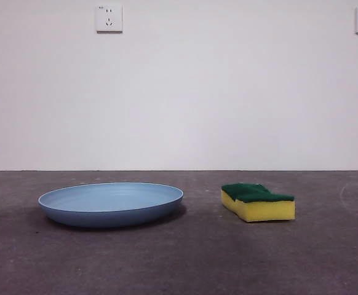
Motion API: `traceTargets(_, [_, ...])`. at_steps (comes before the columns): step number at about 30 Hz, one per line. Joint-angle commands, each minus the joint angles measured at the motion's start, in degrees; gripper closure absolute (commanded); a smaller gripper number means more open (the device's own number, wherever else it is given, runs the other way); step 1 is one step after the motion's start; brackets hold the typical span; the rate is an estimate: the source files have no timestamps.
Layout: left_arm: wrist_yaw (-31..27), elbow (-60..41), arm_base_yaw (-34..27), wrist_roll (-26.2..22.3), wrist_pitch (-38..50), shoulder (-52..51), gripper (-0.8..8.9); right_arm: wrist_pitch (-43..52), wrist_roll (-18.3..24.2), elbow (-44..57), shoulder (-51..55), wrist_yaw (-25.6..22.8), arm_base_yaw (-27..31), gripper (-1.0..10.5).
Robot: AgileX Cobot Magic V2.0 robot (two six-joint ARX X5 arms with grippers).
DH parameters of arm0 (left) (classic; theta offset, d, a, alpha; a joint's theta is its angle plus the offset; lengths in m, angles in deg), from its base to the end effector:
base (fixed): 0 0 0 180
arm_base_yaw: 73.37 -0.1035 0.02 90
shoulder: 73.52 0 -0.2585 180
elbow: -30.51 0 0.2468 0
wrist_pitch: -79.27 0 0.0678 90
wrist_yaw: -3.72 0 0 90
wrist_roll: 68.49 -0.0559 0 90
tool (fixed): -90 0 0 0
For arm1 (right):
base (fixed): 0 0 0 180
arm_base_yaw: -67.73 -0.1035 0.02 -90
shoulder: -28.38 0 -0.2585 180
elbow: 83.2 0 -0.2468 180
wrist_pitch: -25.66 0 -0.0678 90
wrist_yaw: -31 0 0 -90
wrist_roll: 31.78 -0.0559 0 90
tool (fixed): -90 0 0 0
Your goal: Pick up the plate,pick up the cloth,clean the plate with the cloth
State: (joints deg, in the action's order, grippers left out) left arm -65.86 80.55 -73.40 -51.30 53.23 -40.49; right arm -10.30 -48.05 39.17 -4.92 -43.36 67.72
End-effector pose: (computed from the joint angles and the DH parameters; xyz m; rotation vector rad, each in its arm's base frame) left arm 0.1580 -0.0194 0.2977 -0.3244 0.2082 -0.3293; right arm 0.1480 0.0151 0.3226 0.3089 0.2392 0.2419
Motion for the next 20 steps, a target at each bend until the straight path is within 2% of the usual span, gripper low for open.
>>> traceTargets(1, [4.2,5.07,0.04,-1.4,-3.63,5.95,8.18,-4.79,5.97,-6.56,-5.01,2.86,-0.04,9.5])
traceTargets(4, [9.01,9.16,0.04,-1.38,-6.64,10.51,8.13,-8.92,9.73,-11.47,-9.38,6.47,-0.04,9.5])
traceTargets(6, [12.79,10.99,0.04,-1.31,-7.54,12.72,7.77,-10.62,10.43,-13.53,-11.43,8.17,-0.04,9.5])
traceTargets(8, [14.84,12.24,0.04,-0.7,-7.54,14.38,6.0,-11.39,10.93,-14.86,-13.05,8.48,-0.04,9.2])
traceTargets(10, [14.71,12.94,0.04,-0.22,-7.48,15.39,4.25,-11.37,11.26,-15.19,-13.7,8.48,-0.04,8.1])
traceTargets(11, [14.75,13.14,0.04,-0.22,-7.48,15.67,3.85,-11.37,11.26,-15.23,-13.94,8.44,-0.04,7.3])
traceTargets(13, [14.51,13.18,0.07,-0.24,-7.5,16.11,3.73,-11.39,11.17,-15.23,-14.4,8.37,-0.04,5.1])
traceTargets(15, [14.16,13.18,0.07,-0.31,-7.76,16.87,3.73,-11.43,10.8,-15.23,-14.67,8.04,-0.04,3.9])
traceTargets(20, [13.92,13.27,0.96,-0.48,-7.45,22.1,3.73,-11.41,10.54,-15.23,-14.71,8.09,-0.04,3.8])
